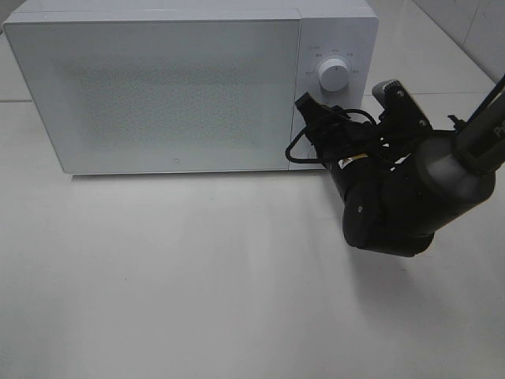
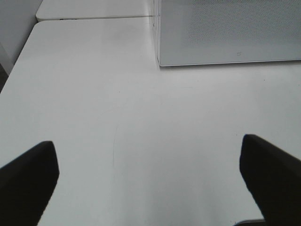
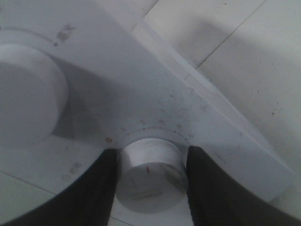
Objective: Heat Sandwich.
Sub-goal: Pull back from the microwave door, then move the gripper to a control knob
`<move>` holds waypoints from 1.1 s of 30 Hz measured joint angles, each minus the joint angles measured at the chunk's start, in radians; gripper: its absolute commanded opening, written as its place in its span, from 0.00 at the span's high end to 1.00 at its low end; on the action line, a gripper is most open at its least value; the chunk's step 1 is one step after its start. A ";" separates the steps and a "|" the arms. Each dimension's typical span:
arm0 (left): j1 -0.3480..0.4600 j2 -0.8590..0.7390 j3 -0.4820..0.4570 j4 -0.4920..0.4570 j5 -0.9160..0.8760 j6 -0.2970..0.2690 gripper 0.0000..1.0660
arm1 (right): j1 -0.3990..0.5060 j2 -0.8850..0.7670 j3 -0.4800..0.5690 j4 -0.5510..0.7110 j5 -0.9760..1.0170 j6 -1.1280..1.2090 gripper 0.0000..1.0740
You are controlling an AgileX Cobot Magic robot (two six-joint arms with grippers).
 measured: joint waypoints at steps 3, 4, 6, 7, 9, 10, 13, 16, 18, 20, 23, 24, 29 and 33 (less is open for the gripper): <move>0.000 0.000 0.000 0.000 0.000 0.000 0.03 | 0.000 0.003 0.001 0.004 -0.006 0.225 0.85; 0.000 0.000 0.000 0.000 0.000 0.000 0.03 | 0.000 0.003 0.001 0.004 -0.006 0.225 0.85; 0.000 0.000 0.000 0.000 0.000 0.000 0.03 | 0.000 0.003 0.001 0.006 -0.006 0.336 0.85; 0.000 0.000 0.000 0.000 0.000 0.000 0.03 | 0.000 0.004 0.001 0.009 -0.006 0.458 0.85; 0.000 0.000 0.000 0.000 0.000 0.000 0.03 | 0.000 0.003 0.001 0.010 -0.006 0.517 0.85; 0.000 0.000 0.000 0.000 0.000 0.000 0.03 | 0.000 0.004 0.001 0.012 -0.006 0.574 0.85; 0.000 0.000 0.000 0.000 0.000 0.000 0.03 | 0.000 0.004 0.001 0.014 -0.006 0.709 0.84; 0.000 0.000 0.000 0.000 0.000 0.000 0.03 | 0.000 0.004 0.001 0.014 -0.003 0.809 0.84; 0.000 0.000 0.000 0.000 0.000 0.000 0.03 | 0.000 0.004 0.001 0.014 -0.003 0.821 0.84; 0.000 0.000 0.000 0.000 0.000 0.000 0.03 | 0.000 0.004 0.001 0.014 -0.002 0.831 0.84; 0.000 0.000 0.000 0.000 0.000 0.000 0.03 | 0.000 0.004 0.001 0.014 -0.001 0.833 0.84; 0.000 0.000 0.000 0.000 0.000 0.000 0.03 | 0.000 0.004 0.001 0.014 -0.001 0.834 0.84; 0.000 0.000 0.000 0.000 0.000 0.000 0.03 | 0.000 0.004 0.001 0.014 -0.001 0.839 0.84; 0.000 0.000 0.000 0.000 0.000 0.000 0.03 | 0.000 0.004 0.001 0.014 -0.001 0.841 0.84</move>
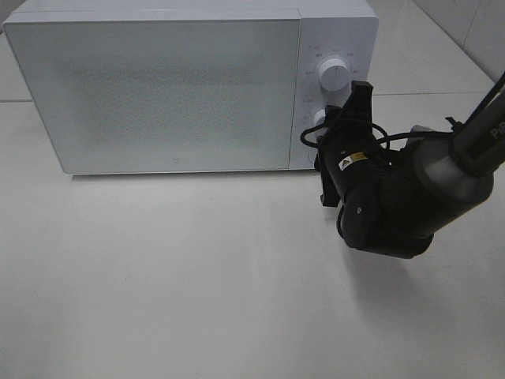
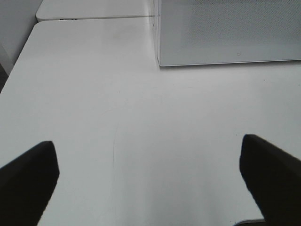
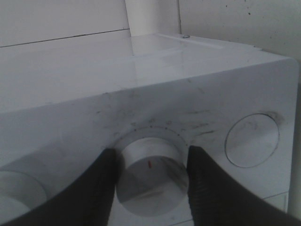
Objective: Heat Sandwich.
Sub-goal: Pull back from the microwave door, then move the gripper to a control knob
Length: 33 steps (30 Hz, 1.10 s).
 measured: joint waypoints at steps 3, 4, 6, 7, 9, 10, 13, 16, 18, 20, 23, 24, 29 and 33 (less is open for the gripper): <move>0.000 0.000 0.000 0.000 0.000 0.000 0.03 | 0.000 0.000 0.000 0.000 0.000 0.000 0.84; 0.000 0.000 0.000 0.000 0.000 0.000 0.03 | 0.000 0.000 0.000 0.000 0.000 -0.001 0.83; 0.000 0.000 0.000 0.000 0.000 0.000 0.03 | 0.000 0.000 0.000 0.000 0.000 -0.003 0.83; 0.000 0.000 0.000 0.000 0.000 0.000 0.03 | 0.000 0.000 0.000 0.000 0.000 -0.006 0.83; 0.000 0.000 0.000 0.000 0.000 0.000 0.03 | 0.000 0.000 0.000 0.001 0.000 -0.011 0.83; 0.000 0.000 0.000 0.000 0.000 0.000 0.03 | 0.000 0.000 0.000 0.001 0.000 -0.011 0.83; 0.000 0.000 0.000 0.000 0.000 0.000 0.03 | 0.000 0.000 0.000 0.001 0.000 -0.012 0.82; 0.000 0.000 0.000 0.000 0.000 0.000 0.03 | 0.000 0.000 0.000 0.001 0.000 -0.014 0.80; 0.000 0.000 0.000 0.000 0.000 0.000 0.03 | 0.000 0.000 0.000 0.001 0.000 -0.014 0.79; 0.000 0.000 0.000 0.000 0.000 0.000 0.03 | 0.000 0.000 0.000 0.002 0.000 -0.015 0.77; 0.000 0.000 0.000 0.000 0.000 0.000 0.03 | 0.000 0.000 0.000 0.003 0.000 -0.016 0.74; 0.000 0.000 0.000 0.000 0.000 0.000 0.03 | 0.000 0.000 0.000 0.005 0.000 -0.017 0.72; 0.000 0.000 0.000 0.000 0.000 0.000 0.03 | 0.000 0.000 0.000 0.011 0.000 -0.017 0.68; 0.000 0.000 0.000 0.000 0.000 0.000 0.03 | 0.001 0.000 -0.002 0.020 0.000 -0.019 0.67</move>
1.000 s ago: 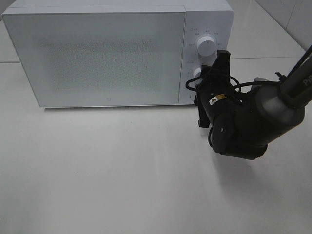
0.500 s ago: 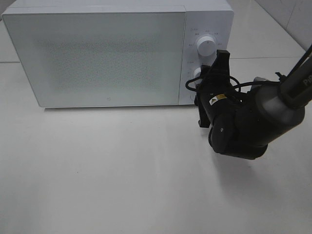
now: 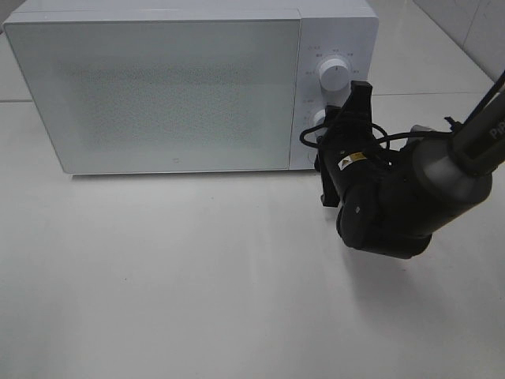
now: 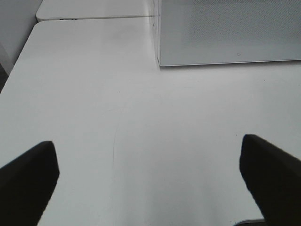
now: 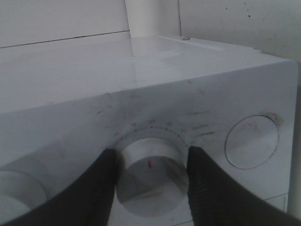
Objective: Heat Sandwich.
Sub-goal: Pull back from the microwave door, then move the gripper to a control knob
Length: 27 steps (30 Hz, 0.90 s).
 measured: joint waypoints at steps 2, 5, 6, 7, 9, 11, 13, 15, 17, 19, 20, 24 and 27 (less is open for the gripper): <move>0.000 0.000 0.000 0.000 0.000 0.000 0.03 | 0.000 0.000 -0.001 0.004 0.002 -0.008 0.66; 0.000 0.000 0.000 0.000 0.000 0.000 0.03 | 0.000 0.000 -0.002 0.008 0.002 -0.026 0.61; 0.000 0.000 0.000 0.000 0.000 0.000 0.03 | 0.000 0.000 -0.002 0.010 0.002 -0.030 0.58; 0.000 0.000 0.000 0.000 0.000 0.000 0.03 | 0.000 0.000 -0.002 0.010 0.002 -0.035 0.55; 0.000 0.000 0.000 0.000 0.000 0.000 0.03 | 0.000 0.000 -0.002 0.017 0.002 -0.045 0.49; 0.000 0.000 0.000 0.000 0.000 0.000 0.03 | 0.000 0.000 -0.002 0.033 -0.006 -0.053 0.43; 0.000 0.000 0.000 0.000 0.000 0.000 0.03 | 0.000 0.000 -0.002 0.041 -0.006 -0.058 0.34; 0.000 0.000 0.000 0.000 0.000 0.000 0.03 | 0.001 0.000 -0.002 0.043 -0.004 -0.061 0.32; 0.000 0.000 0.000 0.000 0.000 0.000 0.03 | 0.004 0.000 0.000 0.051 -0.005 -0.075 0.28; 0.000 0.000 0.000 0.000 0.000 0.000 0.03 | 0.004 0.000 0.001 0.052 -0.005 -0.077 0.28; 0.000 0.000 0.000 0.000 0.000 0.000 0.03 | 0.004 0.000 0.001 0.052 -0.005 -0.079 0.29; 0.000 0.000 0.000 0.000 0.000 0.000 0.03 | 0.005 0.000 0.001 0.052 -0.005 -0.079 0.29; 0.000 0.000 0.000 0.000 0.000 0.000 0.03 | 0.006 0.000 0.001 0.051 -0.006 -0.080 0.29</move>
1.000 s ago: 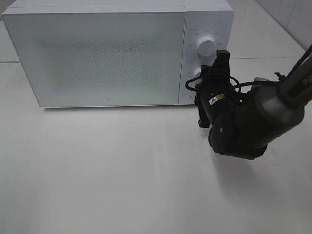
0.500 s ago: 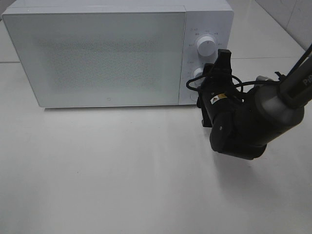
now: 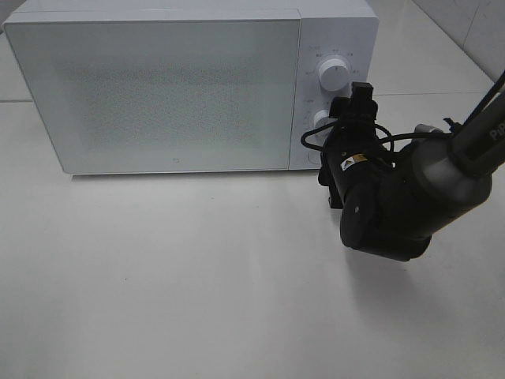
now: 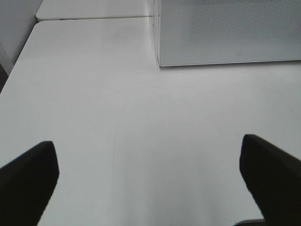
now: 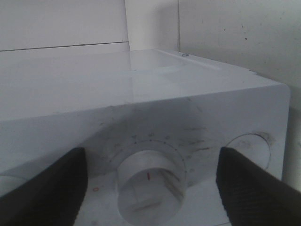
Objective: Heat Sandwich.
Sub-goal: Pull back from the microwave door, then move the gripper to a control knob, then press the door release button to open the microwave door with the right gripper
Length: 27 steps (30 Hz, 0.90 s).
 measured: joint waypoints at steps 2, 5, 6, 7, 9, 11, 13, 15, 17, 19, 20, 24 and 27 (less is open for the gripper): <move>0.000 0.000 0.000 0.000 0.000 0.000 0.03 | 0.001 0.000 0.000 -0.002 -0.001 0.000 0.29; 0.000 0.000 0.000 0.000 0.000 0.000 0.03 | 0.001 -0.001 0.005 -0.038 -0.007 0.002 0.29; 0.000 0.000 0.000 0.000 0.000 0.000 0.03 | 0.001 -0.001 0.005 -0.038 -0.007 0.002 0.29; 0.000 0.000 0.000 0.000 0.000 0.000 0.03 | 0.001 -0.001 0.009 -0.056 -0.010 0.002 0.29; 0.000 0.000 0.000 0.000 0.000 0.000 0.03 | 0.001 -0.001 0.026 -0.116 -0.015 0.009 0.29; 0.000 0.000 0.000 0.000 0.000 0.000 0.03 | 0.001 -0.001 0.035 -0.134 -0.015 0.013 0.29; 0.000 0.000 0.000 0.000 0.000 0.000 0.03 | 0.001 -0.002 0.062 -0.162 -0.015 0.030 0.29; 0.000 0.000 0.000 0.000 0.000 0.000 0.03 | 0.001 -0.006 0.082 -0.172 -0.015 0.032 0.29; 0.000 0.000 0.000 0.000 0.000 0.000 0.03 | 0.001 -0.014 0.095 -0.176 -0.015 0.032 0.29; 0.000 0.000 0.000 0.000 0.000 0.000 0.03 | 0.001 -0.047 0.131 -0.178 -0.015 0.032 0.29; 0.000 0.000 0.000 0.000 0.000 0.000 0.03 | 0.001 -0.047 0.131 -0.178 -0.015 0.032 0.29; 0.000 0.000 0.000 0.000 0.000 0.000 0.03 | 0.001 -0.113 0.198 -0.187 -0.015 0.032 0.29; 0.000 0.000 0.000 0.000 0.000 0.000 0.03 | 0.001 -0.161 0.239 -0.194 -0.015 0.030 0.29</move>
